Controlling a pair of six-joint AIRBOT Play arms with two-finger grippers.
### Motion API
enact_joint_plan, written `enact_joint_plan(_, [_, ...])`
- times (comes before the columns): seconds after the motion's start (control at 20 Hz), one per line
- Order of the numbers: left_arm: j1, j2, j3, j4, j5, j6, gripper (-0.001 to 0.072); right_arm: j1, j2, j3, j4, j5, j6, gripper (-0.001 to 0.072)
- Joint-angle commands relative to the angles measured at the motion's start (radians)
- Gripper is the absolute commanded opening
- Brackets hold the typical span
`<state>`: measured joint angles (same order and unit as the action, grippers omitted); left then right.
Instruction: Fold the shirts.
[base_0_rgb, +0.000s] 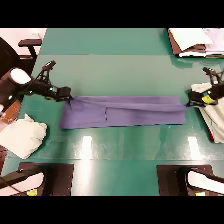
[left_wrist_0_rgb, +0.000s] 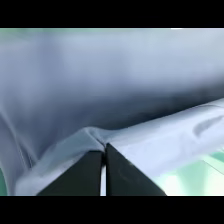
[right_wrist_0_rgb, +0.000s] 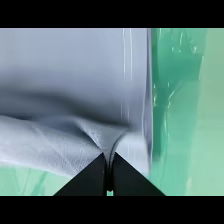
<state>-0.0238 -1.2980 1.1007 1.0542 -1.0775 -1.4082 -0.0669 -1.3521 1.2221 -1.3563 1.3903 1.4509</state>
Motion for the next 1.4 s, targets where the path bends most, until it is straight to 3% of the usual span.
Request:
enact_joint_plan(0.0, [0.001, -0.140, 0.092, 0.000, 0.060, 0.029, 0.0031, 0.031, -0.155, 0.130, 0.005, -0.016, 0.000, 0.0021])
enact_joint_plan(0.05, [0.001, -0.143, 0.092, 0.000, 0.068, 0.029, 0.0175, 0.031, -0.178, 0.158, 0.009, -0.010, -0.001, 0.0022])
enact_joint_plan(0.1, [0.001, -0.144, 0.092, 0.000, 0.077, 0.027, 0.0499, 0.026, -0.197, 0.185, 0.036, -0.012, -0.013, 0.0090])
enact_joint_plan(0.15, [0.001, -0.143, 0.092, -0.002, 0.081, 0.024, 0.0568, 0.014, -0.209, 0.206, 0.082, -0.022, -0.025, 0.0258])
enact_joint_plan(0.2, [0.001, -0.143, 0.093, -0.006, 0.070, 0.024, 0.0536, -0.001, -0.212, 0.220, 0.134, -0.027, -0.042, 0.0377])
enact_joint_plan(0.35, [0.001, -0.140, 0.106, -0.029, 0.013, 0.024, 0.0534, -0.089, -0.194, 0.211, 0.275, 0.013, -0.165, 0.0398])
enact_joint_plan(0.45, [0.001, -0.137, 0.106, -0.054, -0.011, 0.025, 0.0532, -0.169, -0.158, 0.138, 0.290, 0.026, -0.186, 0.0420])
enact_joint_plan(0.5, [0.001, -0.138, 0.106, -0.062, -0.016, 0.025, 0.0328, -0.215, -0.144, 0.089, 0.291, 0.027, -0.190, 0.0531])
enact_joint_plan(0.55, [0.001, -0.138, 0.106, -0.076, -0.013, 0.030, 0.0059, -0.261, -0.138, 0.042, 0.292, 0.030, -0.193, 0.0583])
enact_joint_plan(0.6, [0.001, -0.138, 0.106, -0.098, -0.003, 0.032, 0.0029, -0.302, -0.138, 0.000, 0.293, 0.036, -0.199, 0.0583])
enact_joint_plan(0.85, [-0.083, -0.140, 0.106, -0.178, 0.078, 0.027, 0.0028, -0.363, -0.181, -0.149, 0.425, 0.012, -0.302, 0.0581])
enact_joint_plan(1.1, [-0.261, -0.175, 0.107, -0.182, 0.204, -0.025, 0.0027, -0.273, -0.277, -0.151, 0.450, -0.036, -0.304, 0.0572])
enact_joint_plan(1.15, [-0.289, -0.183, 0.108, -0.192, 0.237, -0.040, 0.0028, -0.249, -0.290, -0.139, 0.449, -0.036, -0.304, 0.0531])
enact_joint_plan(1.25, [-0.331, -0.207, 0.121, -0.227, 0.267, -0.040, 0.0027, -0.214, -0.291, -0.109, 0.449, -0.034, -0.313, 0.0104])
enact_joint_plan(1.3, [-0.350, -0.222, 0.140, -0.229, 0.265, -0.042, 0.0028, -0.201, -0.281, -0.083, 0.449, -0.026, -0.313, 0.0020])
enact_joint_plan(1.35, [-0.375, -0.245, 0.166, -0.229, 0.264, -0.043, 0.0027, -0.189, -0.259, -0.053, 0.449, -0.007, -0.313, 0.0019])
